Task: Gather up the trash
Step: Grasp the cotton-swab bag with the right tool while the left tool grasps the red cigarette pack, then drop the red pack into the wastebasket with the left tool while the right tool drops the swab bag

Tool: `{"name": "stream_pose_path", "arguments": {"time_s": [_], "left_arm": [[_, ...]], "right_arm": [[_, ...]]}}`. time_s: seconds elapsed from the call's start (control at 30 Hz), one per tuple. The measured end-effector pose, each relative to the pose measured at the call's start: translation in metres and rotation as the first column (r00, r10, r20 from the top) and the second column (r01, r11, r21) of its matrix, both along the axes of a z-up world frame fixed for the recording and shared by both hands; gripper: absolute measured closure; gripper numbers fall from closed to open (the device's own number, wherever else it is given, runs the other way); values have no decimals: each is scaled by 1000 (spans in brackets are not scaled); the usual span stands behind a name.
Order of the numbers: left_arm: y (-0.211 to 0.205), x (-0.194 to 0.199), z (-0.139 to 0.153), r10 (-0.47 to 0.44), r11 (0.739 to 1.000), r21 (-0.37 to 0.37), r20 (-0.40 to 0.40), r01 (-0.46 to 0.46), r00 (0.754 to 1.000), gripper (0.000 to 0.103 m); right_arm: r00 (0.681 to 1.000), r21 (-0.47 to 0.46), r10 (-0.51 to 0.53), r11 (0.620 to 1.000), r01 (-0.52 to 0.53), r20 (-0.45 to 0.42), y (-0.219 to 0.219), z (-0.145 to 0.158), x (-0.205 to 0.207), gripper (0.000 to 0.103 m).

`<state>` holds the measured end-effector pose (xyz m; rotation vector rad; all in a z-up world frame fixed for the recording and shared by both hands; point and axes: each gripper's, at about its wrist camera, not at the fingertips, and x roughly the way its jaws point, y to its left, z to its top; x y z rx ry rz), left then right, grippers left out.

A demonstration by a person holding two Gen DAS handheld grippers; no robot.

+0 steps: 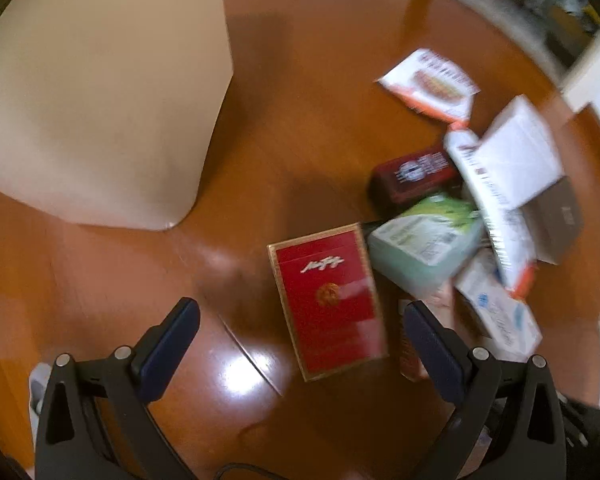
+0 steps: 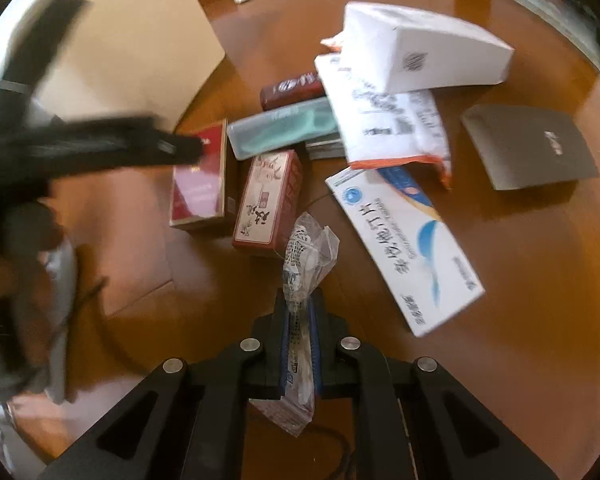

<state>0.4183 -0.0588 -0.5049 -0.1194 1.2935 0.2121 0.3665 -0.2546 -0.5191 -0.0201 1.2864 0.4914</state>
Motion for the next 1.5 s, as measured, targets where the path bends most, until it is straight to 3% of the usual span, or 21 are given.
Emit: {"name": "stream_pose_path", "arguments": {"time_s": [0.23, 0.3, 0.33, 0.4, 0.43, 0.57, 0.67, 0.77, 0.87, 0.97, 1.07, 1.2, 1.27, 1.3, 1.33, 1.37, 1.4, 1.5], "left_arm": [[-2, 14, -40, 57, 998, 19, -105, -55, 993, 0], [4, 13, -44, 95, 995, -22, -99, -97, 991, 1], [7, 13, -44, 107, 994, -27, -92, -110, 990, 5], [7, 12, -39, 105, 994, -20, -56, -107, 993, 24], [4, 12, -34, 81, 997, -16, -27, -81, 996, 49], [1, 12, -27, 35, 995, -89, -16, -37, 999, 49], [0, 4, -1, 39, 992, -122, 46, -33, 998, 49], [-9, -11, 57, -27, 993, -106, 146, 43, 989, 49], [-6, -20, 128, -65, 995, -58, 261, 83, 963, 49], [16, -20, 207, -41, 998, -20, 383, 52, 923, 49], [56, -21, 256, 5, 1000, 5, 420, -7, 907, 49], [113, 8, 270, 54, 999, -17, 378, -52, 924, 48], [130, 30, 254, 36, 999, -34, 284, -28, 958, 48], [138, 40, 242, 39, 996, -85, 242, -19, 970, 48], [145, 43, 234, 45, 992, -126, 217, -18, 975, 39], [149, 45, 229, 56, 993, -113, 191, -35, 980, 13], [153, 46, 227, 63, 996, -79, 169, -50, 984, 2], [161, 40, 232, 56, 997, -55, 190, -46, 980, 0]], "right_arm": [[999, 46, -36, 998, 36, 14, -25, 15, -12, 94], [999, 53, -52, 997, 51, 13, -30, 17, -13, 94], [998, 56, -58, 997, 57, 13, -34, 18, -13, 94], [998, 56, -67, 996, 66, 16, -40, 20, -14, 94], [997, 57, -72, 996, 71, 15, -42, 21, -14, 94], [996, 53, -86, 995, 85, 12, -40, 18, -21, 94], [996, 45, -86, 995, 85, 22, -34, 23, -20, 94], [996, 35, -77, 997, 75, 37, -28, 36, -21, 94], [997, 16, -57, 998, 56, 58, -27, 65, -21, 94], [995, -14, -24, 1000, 25, 98, -25, 112, -22, 94], [992, -11, -22, 1000, 24, 128, -24, 161, -19, 94], [987, -9, -1, 1000, 2, 162, -15, 214, -11, 94], [984, -20, 30, 999, -27, 177, -4, 238, -7, 93], [983, -23, 44, 999, -41, 178, 3, 249, -5, 93], [983, -24, 51, 999, -48, 177, 8, 256, -3, 93], [982, -23, 58, 998, -55, 177, 14, 264, -1, 93], [982, -20, 67, 998, -64, 177, 22, 273, 1, 93], [976, -22, 104, 995, -101, 192, 46, 298, 4, 93]]}}
